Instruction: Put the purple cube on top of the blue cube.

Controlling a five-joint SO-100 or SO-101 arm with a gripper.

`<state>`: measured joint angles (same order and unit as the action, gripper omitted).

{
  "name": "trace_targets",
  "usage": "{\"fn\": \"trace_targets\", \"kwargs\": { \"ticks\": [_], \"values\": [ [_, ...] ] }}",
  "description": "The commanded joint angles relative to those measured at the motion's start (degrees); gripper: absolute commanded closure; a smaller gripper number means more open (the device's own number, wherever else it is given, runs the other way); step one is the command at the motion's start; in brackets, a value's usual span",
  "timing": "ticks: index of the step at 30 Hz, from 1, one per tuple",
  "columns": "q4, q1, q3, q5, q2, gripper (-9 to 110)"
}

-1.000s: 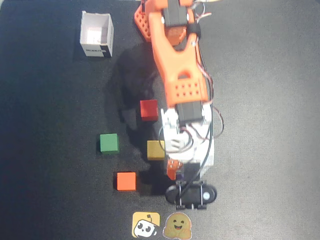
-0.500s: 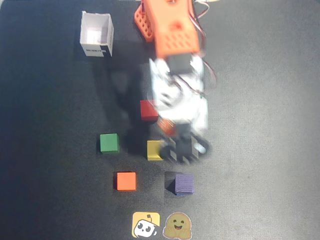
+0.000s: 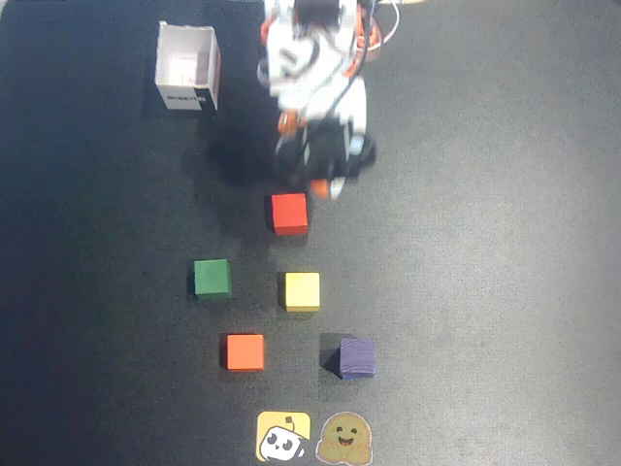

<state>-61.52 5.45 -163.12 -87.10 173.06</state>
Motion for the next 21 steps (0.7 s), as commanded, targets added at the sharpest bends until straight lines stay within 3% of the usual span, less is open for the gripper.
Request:
{"fn": "trace_targets", "kwargs": {
  "ticks": [1,7,21],
  "values": [
    [-1.05,0.09,-0.88,2.2,4.13,101],
    [-3.78,0.09,-1.49,6.86,4.13,101],
    [-10.72,0.09,-1.49,6.42,4.13,101]
  ]
}}
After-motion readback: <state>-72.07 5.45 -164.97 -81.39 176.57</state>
